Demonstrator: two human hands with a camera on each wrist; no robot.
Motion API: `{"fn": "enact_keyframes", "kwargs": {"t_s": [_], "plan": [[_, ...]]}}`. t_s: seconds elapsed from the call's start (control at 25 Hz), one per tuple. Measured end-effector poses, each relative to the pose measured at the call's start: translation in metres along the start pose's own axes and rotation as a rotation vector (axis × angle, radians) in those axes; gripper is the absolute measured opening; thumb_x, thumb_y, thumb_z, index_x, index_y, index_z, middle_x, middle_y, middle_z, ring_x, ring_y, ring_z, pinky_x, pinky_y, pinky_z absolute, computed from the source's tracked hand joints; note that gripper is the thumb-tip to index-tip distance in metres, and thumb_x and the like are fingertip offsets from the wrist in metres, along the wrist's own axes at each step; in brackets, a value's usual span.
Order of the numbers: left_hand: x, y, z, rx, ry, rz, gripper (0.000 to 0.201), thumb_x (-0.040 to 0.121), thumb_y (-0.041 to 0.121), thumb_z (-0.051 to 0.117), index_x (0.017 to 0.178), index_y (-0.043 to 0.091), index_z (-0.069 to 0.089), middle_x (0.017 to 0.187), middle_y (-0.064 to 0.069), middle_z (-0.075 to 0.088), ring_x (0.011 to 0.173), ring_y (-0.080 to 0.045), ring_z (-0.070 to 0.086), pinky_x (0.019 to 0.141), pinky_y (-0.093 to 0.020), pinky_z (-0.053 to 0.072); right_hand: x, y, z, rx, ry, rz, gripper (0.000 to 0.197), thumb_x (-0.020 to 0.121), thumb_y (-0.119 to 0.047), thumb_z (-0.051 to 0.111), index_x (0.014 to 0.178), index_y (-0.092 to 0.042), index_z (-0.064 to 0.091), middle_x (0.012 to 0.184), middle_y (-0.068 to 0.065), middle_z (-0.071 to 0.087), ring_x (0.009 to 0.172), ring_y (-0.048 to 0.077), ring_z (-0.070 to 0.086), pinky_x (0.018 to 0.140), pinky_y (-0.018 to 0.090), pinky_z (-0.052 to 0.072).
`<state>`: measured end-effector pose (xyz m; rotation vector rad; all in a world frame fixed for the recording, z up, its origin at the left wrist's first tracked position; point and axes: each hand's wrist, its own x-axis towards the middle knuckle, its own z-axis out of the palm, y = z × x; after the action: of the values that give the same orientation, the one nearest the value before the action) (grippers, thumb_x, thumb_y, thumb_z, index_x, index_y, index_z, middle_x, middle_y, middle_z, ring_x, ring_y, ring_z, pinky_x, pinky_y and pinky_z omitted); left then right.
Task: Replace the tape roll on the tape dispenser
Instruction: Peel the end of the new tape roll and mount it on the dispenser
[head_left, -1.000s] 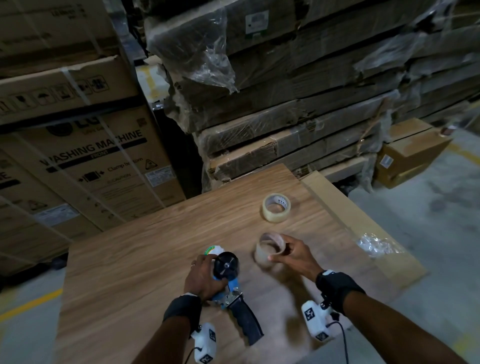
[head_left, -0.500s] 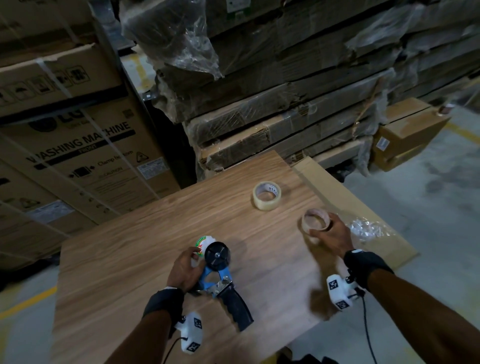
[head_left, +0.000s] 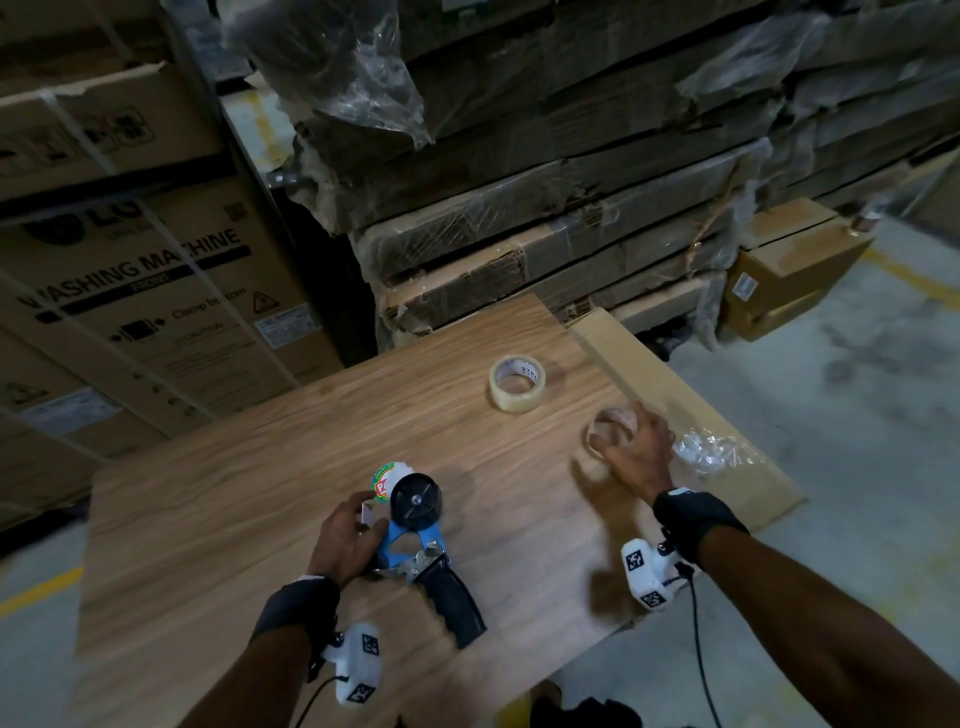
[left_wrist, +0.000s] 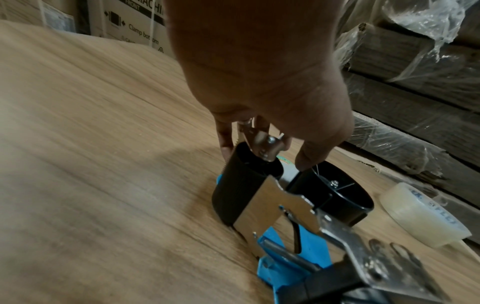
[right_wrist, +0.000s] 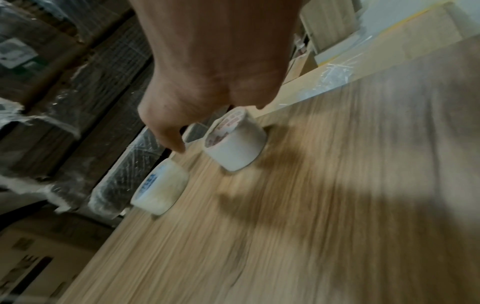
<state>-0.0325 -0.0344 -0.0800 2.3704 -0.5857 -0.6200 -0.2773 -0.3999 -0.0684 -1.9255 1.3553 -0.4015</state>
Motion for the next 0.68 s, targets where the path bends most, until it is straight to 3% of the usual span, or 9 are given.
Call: {"fn": "enact_keyframes", "kwargs": {"t_s": [0.08,0.16,0.28,0.36,0.52,0.6,0.68], "plan": [[-0.004,0.0,-0.003,-0.058,0.01,-0.025,0.042,0.088,0.018,0.07,0.128,0.02,0.059,0.105,-0.014,0.07,0.085,-0.024,0.068,0.08,-0.032,0.052,-0.006,-0.014,0.004,0.045,0.014,-0.08,0.079,0.074,-0.038,0.086,0.143,-0.022,0.051,0.138,0.009,0.047,0.134,0.035,0.039,0.116,0.055,0.034],[-0.008,0.001,-0.005,-0.103,0.034,-0.046,0.04,0.088,0.016,0.07,0.127,0.016,0.06,0.106,-0.01,0.067,0.087,-0.024,0.066,0.081,-0.03,0.048,-0.012,-0.026,0.012,0.093,0.005,-0.167,0.068,0.075,-0.037,0.086,0.135,-0.026,0.058,0.13,0.003,0.052,0.127,0.026,0.045,0.113,0.051,0.037],[-0.011,-0.007,-0.007,-0.191,0.055,-0.081,0.044,0.084,0.027,0.073,0.125,0.016,0.062,0.108,-0.011,0.067,0.09,-0.026,0.066,0.082,-0.034,0.052,-0.03,-0.049,0.039,0.196,-0.091,-0.276,0.037,0.077,-0.028,0.085,0.11,-0.025,0.07,0.113,0.006,0.067,0.106,0.023,0.062,0.094,0.04,0.051],[-0.014,-0.016,-0.008,-0.232,0.049,-0.115,0.042,0.086,0.03,0.075,0.124,0.018,0.062,0.111,-0.011,0.068,0.095,-0.028,0.067,0.087,-0.039,0.054,-0.052,-0.065,0.057,0.243,-0.346,-0.331,0.019,0.078,-0.027,0.083,0.093,-0.02,0.074,0.092,0.004,0.076,0.084,0.017,0.068,0.079,0.038,0.054],[-0.027,-0.023,-0.005,-0.278,0.048,-0.14,0.034,0.088,0.027,0.075,0.118,0.016,0.065,0.105,-0.008,0.071,0.093,-0.025,0.067,0.084,-0.033,0.051,-0.101,-0.078,0.09,0.029,-0.925,-0.256,0.046,0.076,-0.051,0.084,0.091,-0.007,0.08,0.087,0.007,0.08,0.073,0.013,0.072,0.072,0.03,0.058],[-0.034,-0.026,-0.002,-0.319,0.064,-0.16,0.029,0.086,0.03,0.076,0.112,0.02,0.066,0.101,-0.006,0.073,0.091,-0.024,0.068,0.08,-0.032,0.051,-0.121,-0.078,0.103,-0.126,-1.068,-0.197,0.05,0.073,-0.057,0.085,0.088,-0.009,0.081,0.081,0.004,0.078,0.07,0.01,0.071,0.069,0.026,0.059],[-0.041,-0.029,0.001,-0.391,0.079,-0.185,0.031,0.082,0.038,0.078,0.107,0.022,0.068,0.099,-0.003,0.075,0.092,-0.025,0.071,0.079,-0.034,0.054,-0.135,-0.075,0.111,-0.165,-1.1,-0.137,0.045,0.072,-0.058,0.086,0.084,-0.014,0.08,0.077,0.001,0.074,0.069,0.009,0.07,0.067,0.025,0.059]]}}
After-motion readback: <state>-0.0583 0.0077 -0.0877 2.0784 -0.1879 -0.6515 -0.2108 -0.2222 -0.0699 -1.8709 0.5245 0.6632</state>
